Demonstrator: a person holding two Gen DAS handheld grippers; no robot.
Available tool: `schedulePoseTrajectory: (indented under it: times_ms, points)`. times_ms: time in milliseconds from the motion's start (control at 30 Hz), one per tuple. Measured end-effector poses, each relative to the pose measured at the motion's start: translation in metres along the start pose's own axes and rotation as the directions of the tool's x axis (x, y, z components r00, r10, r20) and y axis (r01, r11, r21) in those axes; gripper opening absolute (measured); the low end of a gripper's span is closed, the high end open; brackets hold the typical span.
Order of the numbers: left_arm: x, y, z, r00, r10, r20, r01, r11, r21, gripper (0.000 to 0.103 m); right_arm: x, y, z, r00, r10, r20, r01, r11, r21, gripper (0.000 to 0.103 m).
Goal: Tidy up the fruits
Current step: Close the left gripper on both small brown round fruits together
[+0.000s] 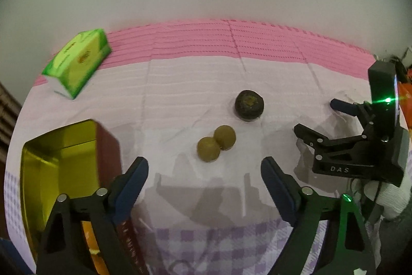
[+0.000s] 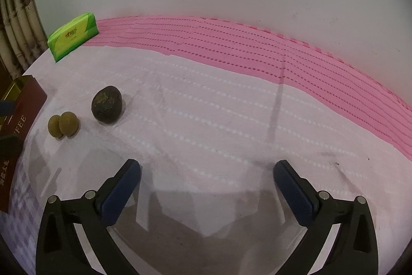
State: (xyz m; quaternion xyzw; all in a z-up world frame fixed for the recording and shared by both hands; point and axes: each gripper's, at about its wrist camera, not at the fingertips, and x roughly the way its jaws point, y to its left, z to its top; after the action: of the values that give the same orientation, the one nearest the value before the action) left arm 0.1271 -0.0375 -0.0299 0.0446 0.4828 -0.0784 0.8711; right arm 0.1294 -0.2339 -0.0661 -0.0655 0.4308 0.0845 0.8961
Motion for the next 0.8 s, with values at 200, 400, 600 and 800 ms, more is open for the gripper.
schedulePoseTrajectory:
  times_ms: [200,400,600,800]
  points:
    - [0.022,-0.001,0.006,0.998,-0.041,-0.039,0.041,0.999,0.0,0.067,0.0,0.0,0.0,1.0,0.0,0.0,0.0,1.0,0.0,0.103]
    - [0.032,-0.003,0.014,0.997,-0.061,-0.039,0.061,0.998,0.011,0.061,0.0,0.0,0.0,1.0,0.0,0.0,0.0,1.0,0.0,0.103]
    - [0.048,-0.009,0.02,0.996,-0.071,-0.063,0.073,0.997,0.029,0.052,-0.001,0.0,0.0,1.0,0.0,0.0,0.0,1.0,0.001,0.103]
    - [0.055,-0.011,0.019,0.992,-0.086,-0.089,0.088,0.996,0.015,0.037,-0.001,0.0,0.0,1.0,0.0,-0.001,0.0,1.0,0.001,0.103]
